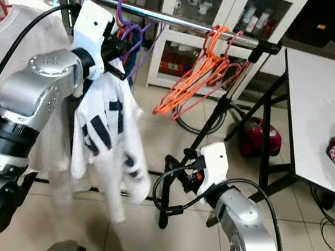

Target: Hang hanger

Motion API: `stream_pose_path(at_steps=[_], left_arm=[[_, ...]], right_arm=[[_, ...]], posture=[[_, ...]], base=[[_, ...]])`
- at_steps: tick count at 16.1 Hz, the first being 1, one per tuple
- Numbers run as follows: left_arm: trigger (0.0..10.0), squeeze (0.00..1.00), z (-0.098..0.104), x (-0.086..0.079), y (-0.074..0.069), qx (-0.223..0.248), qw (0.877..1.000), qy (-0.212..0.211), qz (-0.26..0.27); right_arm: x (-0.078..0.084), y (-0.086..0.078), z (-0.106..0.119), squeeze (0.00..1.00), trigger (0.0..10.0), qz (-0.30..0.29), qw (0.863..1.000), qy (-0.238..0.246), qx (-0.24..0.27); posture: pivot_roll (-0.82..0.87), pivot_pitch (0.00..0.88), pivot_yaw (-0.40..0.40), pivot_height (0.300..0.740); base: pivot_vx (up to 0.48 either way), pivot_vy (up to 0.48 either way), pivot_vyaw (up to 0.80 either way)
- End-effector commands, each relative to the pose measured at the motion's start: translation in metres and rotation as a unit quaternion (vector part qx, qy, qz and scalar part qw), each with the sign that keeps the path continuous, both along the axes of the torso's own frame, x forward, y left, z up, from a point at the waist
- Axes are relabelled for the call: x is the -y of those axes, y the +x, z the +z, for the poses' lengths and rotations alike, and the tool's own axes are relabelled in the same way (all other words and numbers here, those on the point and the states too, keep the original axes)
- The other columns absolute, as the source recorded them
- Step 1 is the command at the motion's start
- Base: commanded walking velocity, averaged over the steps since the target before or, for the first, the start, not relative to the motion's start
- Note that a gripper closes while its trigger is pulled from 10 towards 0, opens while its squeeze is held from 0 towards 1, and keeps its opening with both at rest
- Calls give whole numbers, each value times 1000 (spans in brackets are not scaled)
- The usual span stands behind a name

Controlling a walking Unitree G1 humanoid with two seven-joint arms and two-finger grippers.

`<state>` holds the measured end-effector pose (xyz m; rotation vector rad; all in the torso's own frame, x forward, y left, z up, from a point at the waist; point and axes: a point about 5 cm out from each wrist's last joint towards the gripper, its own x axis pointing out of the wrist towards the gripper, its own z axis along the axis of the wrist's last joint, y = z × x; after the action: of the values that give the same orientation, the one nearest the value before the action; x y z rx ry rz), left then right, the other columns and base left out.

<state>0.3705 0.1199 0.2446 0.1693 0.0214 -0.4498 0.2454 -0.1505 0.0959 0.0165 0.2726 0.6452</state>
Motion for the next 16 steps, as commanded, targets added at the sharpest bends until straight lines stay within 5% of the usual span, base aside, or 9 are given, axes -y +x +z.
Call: stream_pose_path(at_steps=[1, 3, 4, 7, 12, 16], left_arm=[[10000, 0, 18, 8, 0, 29, 999, -10, -21], [10000, 0, 3, 9, -16, 0, 997, 11, -75], [10000, 0, -15, -1, -33, -12, 998, -1, -56], [10000, 0, -32, -13, -49, -11, 1000, -24, -8], [10000, 0, -76, -15, -102, -69, 998, -8, -5], [10000, 0, -89, -18, -125, -87, 996, 20, 6]], right_arm=[[3, 1, 5, 0, 10000, -3, 1000, -14, 9], [3, -1, 4, 0, 10000, 1, 1000, -19, 8], [3, -4, 4, 0, 10000, 7, 1000, -17, 5], [3, -6, 2, 0, 10000, 14, 1000, -16, 0], [-3, -12, -4, 0, 10000, 14, 1000, -15, -14], [-7, -20, -9, 0, 10000, 16, 1000, -8, -24]], posture=[[20, 34, -102, 740], [12, 27, -88, 740], [17, 30, -93, 740], [26, 41, -101, 740], [25, 55, -95, 740], [26, 66, -100, 740]], base=[[0, 0, 0], [0, 0, 0], [0, 0, 0], [0, 0, 0], [-61, 0, 0], [-287, 0, 0]])
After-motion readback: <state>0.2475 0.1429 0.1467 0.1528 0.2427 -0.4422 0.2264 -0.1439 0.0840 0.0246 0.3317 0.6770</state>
